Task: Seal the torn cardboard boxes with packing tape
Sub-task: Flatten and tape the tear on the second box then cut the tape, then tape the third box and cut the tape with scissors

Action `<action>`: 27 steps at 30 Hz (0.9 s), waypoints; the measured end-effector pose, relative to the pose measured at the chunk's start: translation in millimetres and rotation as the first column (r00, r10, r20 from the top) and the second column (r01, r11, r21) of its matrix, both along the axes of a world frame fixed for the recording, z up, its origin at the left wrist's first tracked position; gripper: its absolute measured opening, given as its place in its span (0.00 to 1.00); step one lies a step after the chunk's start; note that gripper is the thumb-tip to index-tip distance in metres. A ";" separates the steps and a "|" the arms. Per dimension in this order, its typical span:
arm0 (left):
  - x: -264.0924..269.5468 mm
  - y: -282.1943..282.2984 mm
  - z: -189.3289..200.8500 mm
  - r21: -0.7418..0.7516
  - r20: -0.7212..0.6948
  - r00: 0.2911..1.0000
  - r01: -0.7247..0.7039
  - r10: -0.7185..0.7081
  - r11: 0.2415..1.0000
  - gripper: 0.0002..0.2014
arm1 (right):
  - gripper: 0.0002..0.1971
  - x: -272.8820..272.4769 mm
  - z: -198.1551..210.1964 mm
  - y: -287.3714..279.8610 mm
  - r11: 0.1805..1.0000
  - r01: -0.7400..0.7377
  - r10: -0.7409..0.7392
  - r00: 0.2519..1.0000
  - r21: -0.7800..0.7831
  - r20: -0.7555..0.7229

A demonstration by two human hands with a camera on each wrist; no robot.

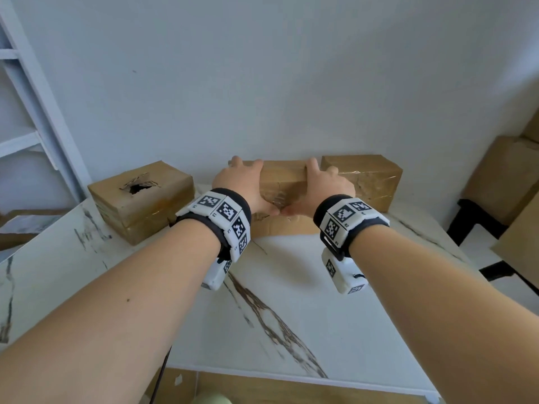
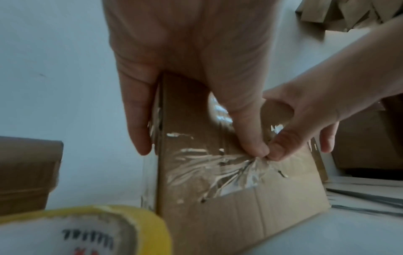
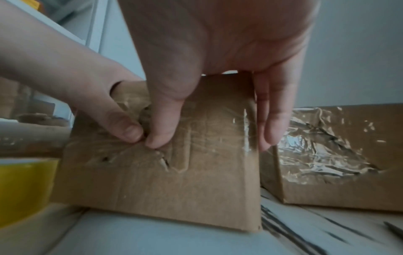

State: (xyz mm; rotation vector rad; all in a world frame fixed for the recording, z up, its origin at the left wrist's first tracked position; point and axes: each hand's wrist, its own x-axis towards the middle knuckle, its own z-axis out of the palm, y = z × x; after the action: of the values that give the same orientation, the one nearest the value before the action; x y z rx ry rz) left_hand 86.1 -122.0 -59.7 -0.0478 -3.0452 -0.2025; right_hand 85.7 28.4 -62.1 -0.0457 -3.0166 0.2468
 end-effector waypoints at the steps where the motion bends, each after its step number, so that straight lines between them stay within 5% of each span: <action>1: -2.3 -0.9 1.4 -0.009 0.015 1.000 0.003 -0.003 1.000 0.51 | 0.48 -2.8 -0.5 -1.4 1.000 0.000 0.000 1.000 0.003 -0.008; 9: -20.5 -11.8 -0.9 0.083 0.028 0.998 -0.053 0.050 0.995 0.44 | 0.38 -36.8 -2.6 2.1 0.997 -0.018 0.022 0.998 0.070 -0.067; 22: -20.5 -53.0 7.1 0.308 0.057 0.998 -0.032 0.015 0.951 0.42 | 0.37 -55.8 13.0 -18.3 0.982 0.033 -0.019 0.997 0.188 -0.076; 27: -11.2 -85.9 24.2 0.345 -0.032 0.995 -0.073 0.089 0.936 0.35 | 0.33 -40.8 40.6 -63.2 0.972 -0.233 0.229 0.966 -0.021 -0.119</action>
State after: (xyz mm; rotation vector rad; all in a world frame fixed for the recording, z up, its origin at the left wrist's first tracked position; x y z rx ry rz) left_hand 75.0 -207.9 -35.5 0.0962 -2.9085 -0.7116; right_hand 44.9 -34.8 -21.5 0.3089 -2.8985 0.3119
